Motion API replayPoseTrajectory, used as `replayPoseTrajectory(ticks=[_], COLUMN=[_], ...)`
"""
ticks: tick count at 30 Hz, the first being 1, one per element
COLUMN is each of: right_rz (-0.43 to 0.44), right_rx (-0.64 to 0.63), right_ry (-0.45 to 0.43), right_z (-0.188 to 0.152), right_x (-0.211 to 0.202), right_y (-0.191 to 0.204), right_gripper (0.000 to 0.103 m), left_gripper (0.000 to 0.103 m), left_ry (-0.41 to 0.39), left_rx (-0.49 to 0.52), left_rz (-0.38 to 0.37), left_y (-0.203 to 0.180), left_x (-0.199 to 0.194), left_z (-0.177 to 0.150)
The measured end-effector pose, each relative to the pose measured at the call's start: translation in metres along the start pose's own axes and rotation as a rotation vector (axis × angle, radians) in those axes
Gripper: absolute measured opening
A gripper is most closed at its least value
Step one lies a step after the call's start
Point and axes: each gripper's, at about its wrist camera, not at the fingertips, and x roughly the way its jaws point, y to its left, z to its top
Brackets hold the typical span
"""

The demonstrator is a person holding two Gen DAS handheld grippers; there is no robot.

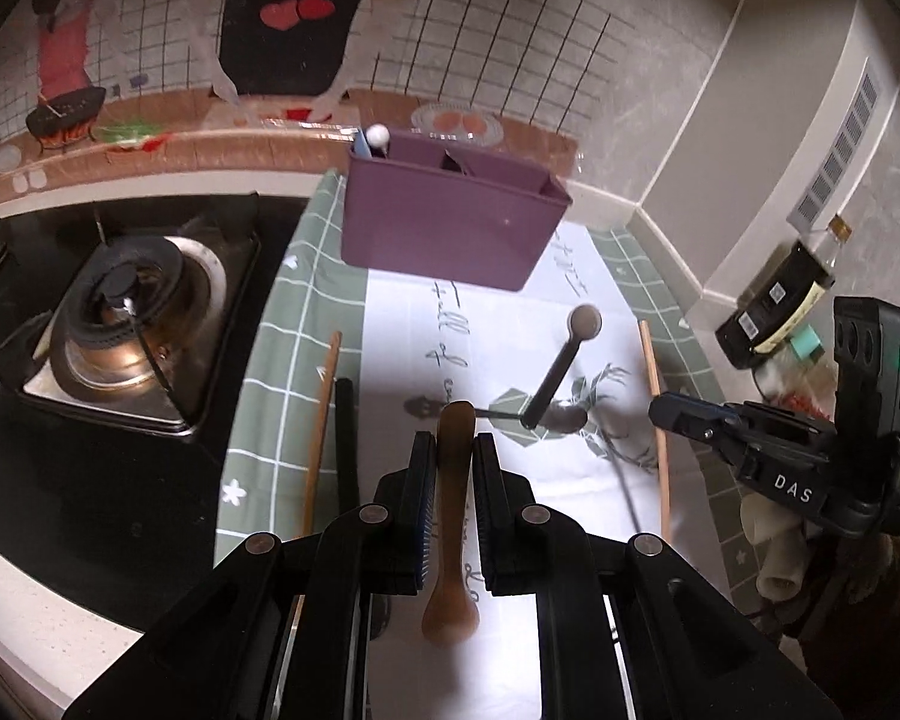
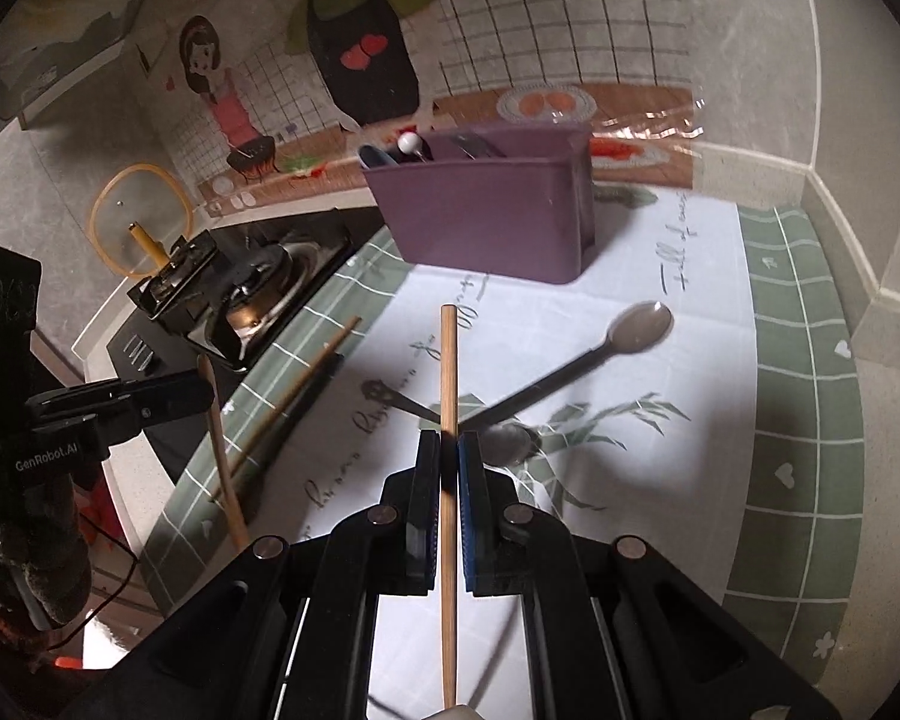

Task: Organize utensils
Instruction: 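Carry the chopstick and wooden spoon up toward the purple holder with both tools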

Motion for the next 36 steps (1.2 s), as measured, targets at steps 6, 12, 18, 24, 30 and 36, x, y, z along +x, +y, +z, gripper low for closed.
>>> replayPoseTrajectory(ticks=[6, 12, 18, 24, 30, 36], right_rz=[-0.012, -0.043, -0.083, -0.118, -0.109, -0.149], right_rx=[-0.043, -0.060, -0.115, -0.136, -0.091, -0.031], right_ry=[-0.045, -0.143, -0.396, -0.598, -0.556, -0.418], right_z=[0.008, 0.036, 0.122, 0.196, 0.202, 0.165], right_x=[-0.013, -0.037, -0.100, -0.130, -0.108, -0.070], right_y=[0.014, 0.023, 0.042, 0.047, 0.025, -0.008], right_gripper=[0.005, 0.005, 0.005, 0.006, 0.006, 0.006], left_gripper=[0.012, 0.012, 0.005, 0.005, 0.006, 0.008], left_ry=[-0.063, -0.166, -0.344, -0.410, -0.269, -0.049], left_rx=[-0.001, 0.013, 0.074, 0.137, 0.165, 0.111], left_rz=[-0.011, -0.040, -0.089, -0.031, -0.044, -0.127], left_y=[0.000, -0.006, -0.029, -0.046, -0.028, -0.003], left_x=[-0.020, -0.047, -0.093, -0.091, -0.043, 0.044], left_z=[0.008, 0.045, 0.132, 0.203, 0.200, 0.151])
